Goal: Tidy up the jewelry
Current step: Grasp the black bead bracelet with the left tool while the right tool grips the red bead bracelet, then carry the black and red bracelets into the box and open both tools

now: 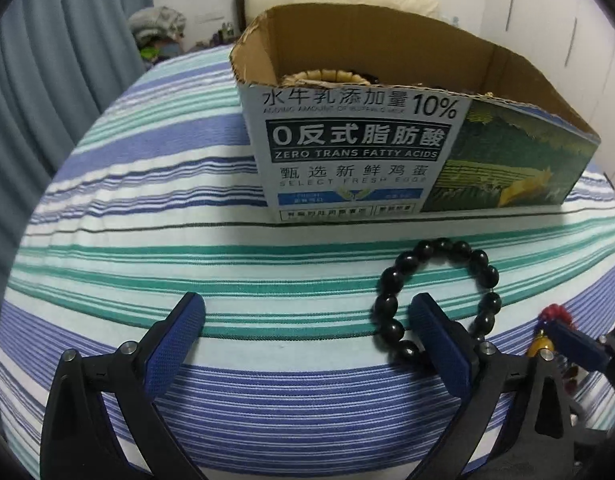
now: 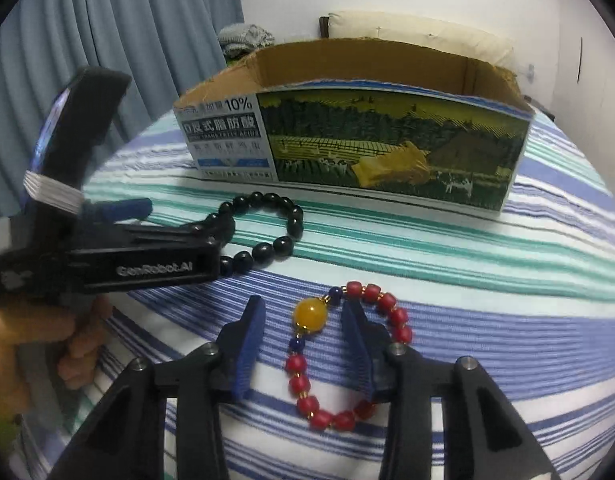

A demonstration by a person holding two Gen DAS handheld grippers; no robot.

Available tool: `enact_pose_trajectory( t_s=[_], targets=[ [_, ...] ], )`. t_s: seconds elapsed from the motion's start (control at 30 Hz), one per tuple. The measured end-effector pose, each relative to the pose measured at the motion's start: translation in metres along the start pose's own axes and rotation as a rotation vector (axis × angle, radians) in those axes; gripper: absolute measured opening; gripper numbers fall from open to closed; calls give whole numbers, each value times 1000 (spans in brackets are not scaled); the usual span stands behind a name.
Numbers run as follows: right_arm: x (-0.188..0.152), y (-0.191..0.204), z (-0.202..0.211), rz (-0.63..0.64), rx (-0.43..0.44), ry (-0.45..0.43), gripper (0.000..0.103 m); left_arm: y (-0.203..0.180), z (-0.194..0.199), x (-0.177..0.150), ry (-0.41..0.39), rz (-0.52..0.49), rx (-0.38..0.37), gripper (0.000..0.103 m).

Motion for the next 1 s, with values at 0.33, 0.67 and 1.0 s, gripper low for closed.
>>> enact_pose_trajectory(
  t_s=[0.33, 0.67, 1.0],
  targets=[
    [-6, -12, 5, -9, -48, 19, 18, -38, 26, -23, 5, -96, -85, 11],
    [-26, -35, 75, -114, 11, -54, 18, -26, 105, -40, -21, 45, -265, 10],
    [-18, -39, 138, -148, 81, -142, 18, -13, 180, -40, -94, 154, -363, 10]
  ],
)
Point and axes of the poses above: each gripper's, at about its wrist camera, not at the fingertips, and z roughly against the way its jaws point, y to its left, x to its top, the point moved 9 cm from there along -z, roughly the way its jaws point, and after that the axes turned 11 degrees about z, right-handed, at the moved point
